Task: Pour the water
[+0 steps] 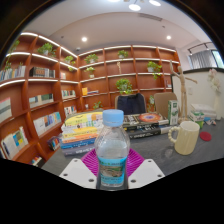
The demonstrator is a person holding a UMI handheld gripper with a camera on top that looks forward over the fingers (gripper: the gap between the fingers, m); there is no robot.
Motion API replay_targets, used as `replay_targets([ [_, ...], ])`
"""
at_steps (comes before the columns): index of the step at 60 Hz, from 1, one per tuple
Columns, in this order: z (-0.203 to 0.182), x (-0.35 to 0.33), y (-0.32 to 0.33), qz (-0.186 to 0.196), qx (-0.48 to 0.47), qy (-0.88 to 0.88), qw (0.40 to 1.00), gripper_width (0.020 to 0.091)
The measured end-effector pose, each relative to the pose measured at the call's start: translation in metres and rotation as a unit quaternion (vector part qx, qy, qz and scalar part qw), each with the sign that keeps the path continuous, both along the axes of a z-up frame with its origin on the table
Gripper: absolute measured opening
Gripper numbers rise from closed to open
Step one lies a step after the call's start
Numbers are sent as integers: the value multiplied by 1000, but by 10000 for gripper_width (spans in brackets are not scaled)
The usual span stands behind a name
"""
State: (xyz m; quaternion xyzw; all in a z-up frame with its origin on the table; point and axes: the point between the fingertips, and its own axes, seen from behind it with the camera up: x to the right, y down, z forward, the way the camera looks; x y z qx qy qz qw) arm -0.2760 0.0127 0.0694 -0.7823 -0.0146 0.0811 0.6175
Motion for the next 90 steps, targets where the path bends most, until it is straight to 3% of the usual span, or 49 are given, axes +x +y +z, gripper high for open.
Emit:
replay_targets([
  [12, 32, 32, 14, -15, -5, 199, 980, 308],
  [24, 66, 75, 37, -33, -5, 407, 913, 308],
  [41, 92, 137, 60, -62, 15, 687, 724, 307],
  [52, 105, 158, 70, -58, 21, 802, 594, 307],
  [63, 104, 162, 74, -61, 3, 841, 537, 306],
  [76, 104, 151, 71, -59, -9, 805, 591, 308],
  [90, 143, 150, 63, -51, 13, 514, 856, 325],
])
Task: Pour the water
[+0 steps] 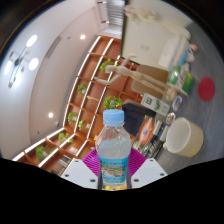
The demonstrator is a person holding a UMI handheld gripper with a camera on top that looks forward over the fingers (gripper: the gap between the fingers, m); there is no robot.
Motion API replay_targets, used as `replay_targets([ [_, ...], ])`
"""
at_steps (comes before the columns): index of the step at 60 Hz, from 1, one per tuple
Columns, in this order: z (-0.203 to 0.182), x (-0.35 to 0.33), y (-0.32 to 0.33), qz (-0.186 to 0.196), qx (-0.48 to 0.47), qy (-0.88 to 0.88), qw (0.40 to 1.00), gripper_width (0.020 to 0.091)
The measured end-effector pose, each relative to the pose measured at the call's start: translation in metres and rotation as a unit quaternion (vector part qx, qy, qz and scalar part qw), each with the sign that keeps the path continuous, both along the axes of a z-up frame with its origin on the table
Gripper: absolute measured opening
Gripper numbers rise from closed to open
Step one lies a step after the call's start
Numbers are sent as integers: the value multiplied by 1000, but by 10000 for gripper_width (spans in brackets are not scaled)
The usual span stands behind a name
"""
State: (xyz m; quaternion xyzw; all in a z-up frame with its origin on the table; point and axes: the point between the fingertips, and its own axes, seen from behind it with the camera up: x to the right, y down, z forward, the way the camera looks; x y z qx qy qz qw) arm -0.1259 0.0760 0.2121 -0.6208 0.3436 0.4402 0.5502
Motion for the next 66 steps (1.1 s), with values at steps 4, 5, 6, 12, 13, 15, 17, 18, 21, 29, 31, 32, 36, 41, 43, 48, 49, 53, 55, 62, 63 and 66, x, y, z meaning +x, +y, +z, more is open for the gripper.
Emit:
replay_targets([
  [4, 20, 17, 1, -13, 18, -123, 992, 325],
  [5, 24, 20, 2, -17, 17, -152, 988, 325],
  [6, 23, 26, 3, -23, 23, -180, 983, 325],
  [12, 32, 68, 2, -59, 4, -347, 936, 325],
  [13, 37, 75, 0, -69, -6, -370, 926, 324],
  [15, 36, 96, 1, -89, -23, -413, 906, 324],
  [17, 29, 120, 4, -105, -42, -452, 885, 324],
  [18, 28, 129, 3, -112, -51, -470, 874, 325],
  [21, 18, 163, 3, -133, -74, -510, 847, 323],
  [29, -10, 236, -4, -188, -129, -559, 797, 330],
  [31, -13, 240, -8, -191, -142, -561, 793, 331],
  [32, -19, 244, -8, -190, -147, -561, 792, 332],
  [36, -45, 261, -7, -183, -168, -559, 791, 332],
  [41, -79, 284, -1, -175, -186, -569, 782, 332],
  [43, -90, 287, 4, -170, -186, -573, 780, 332],
  [48, -109, 289, 12, -162, -175, -567, 788, 334],
  [49, -111, 289, 13, -161, -169, -566, 790, 333],
  [53, -121, 285, 18, -153, -155, -553, 804, 331],
  [55, -128, 281, 20, -143, -147, -547, 811, 331],
  [62, -138, 279, 19, -135, -133, -545, 817, 342],
  [63, -138, 279, 19, -134, -132, -547, 816, 344],
  [66, -138, 278, 18, -129, -133, -552, 813, 360],
])
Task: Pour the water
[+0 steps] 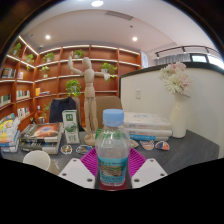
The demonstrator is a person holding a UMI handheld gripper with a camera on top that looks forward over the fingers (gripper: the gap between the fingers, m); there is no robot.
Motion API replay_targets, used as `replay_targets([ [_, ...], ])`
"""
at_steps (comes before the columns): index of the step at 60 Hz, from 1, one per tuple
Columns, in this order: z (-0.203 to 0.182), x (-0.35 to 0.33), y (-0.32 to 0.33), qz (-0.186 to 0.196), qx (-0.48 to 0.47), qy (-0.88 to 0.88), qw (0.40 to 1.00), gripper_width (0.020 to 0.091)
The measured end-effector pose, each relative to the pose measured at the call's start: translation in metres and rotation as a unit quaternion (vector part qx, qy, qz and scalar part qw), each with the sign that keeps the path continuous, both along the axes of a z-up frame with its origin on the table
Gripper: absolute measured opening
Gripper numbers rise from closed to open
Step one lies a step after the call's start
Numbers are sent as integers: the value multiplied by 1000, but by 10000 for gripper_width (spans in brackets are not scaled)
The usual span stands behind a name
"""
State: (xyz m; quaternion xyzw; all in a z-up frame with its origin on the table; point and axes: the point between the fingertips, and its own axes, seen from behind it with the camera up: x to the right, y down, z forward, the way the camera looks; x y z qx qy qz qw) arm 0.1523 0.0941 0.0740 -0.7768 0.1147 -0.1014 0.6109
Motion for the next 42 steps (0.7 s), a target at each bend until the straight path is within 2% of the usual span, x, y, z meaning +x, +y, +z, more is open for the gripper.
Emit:
replay_targets([
  [13, -1, 0, -1, 6, -8, -12, 1000, 480],
  [18, -6, -1, -9, 12, -24, -16, 1000, 654],
  [21, -8, -10, -17, 30, -30, -11, 999, 773],
  [23, -6, -16, -23, 41, -27, -7, 999, 821],
  [30, -1, -38, -54, 67, -20, 24, 997, 830],
  [37, 3, -64, -100, 110, -38, 41, 992, 823],
  [42, 17, -68, -130, 116, -49, 20, 992, 825],
])
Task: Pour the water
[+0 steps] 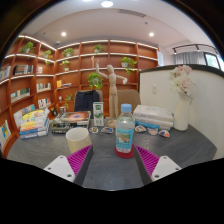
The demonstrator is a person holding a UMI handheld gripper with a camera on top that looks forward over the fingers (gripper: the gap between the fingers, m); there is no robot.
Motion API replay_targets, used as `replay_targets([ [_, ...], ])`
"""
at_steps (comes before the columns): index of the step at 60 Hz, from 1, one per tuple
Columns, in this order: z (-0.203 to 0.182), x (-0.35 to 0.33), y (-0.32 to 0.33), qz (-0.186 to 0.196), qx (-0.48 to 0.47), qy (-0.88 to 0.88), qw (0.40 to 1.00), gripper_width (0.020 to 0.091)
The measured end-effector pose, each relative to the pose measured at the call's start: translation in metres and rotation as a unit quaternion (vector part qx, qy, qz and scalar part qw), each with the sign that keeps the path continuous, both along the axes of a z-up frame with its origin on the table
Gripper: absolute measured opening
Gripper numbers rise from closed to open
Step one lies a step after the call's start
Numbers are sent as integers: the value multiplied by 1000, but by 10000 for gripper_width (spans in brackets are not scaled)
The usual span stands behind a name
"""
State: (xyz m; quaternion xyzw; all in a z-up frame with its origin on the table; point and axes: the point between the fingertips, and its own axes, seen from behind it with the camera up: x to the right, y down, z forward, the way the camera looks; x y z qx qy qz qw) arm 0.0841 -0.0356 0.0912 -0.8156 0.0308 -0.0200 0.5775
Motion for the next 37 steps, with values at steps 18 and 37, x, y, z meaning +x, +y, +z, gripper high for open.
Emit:
replay_targets([
  [18, 60, -2, -60, -3, 28, -13, 1000, 828],
  [37, 114, 3, -83, -11, 78, -12, 997, 825],
])
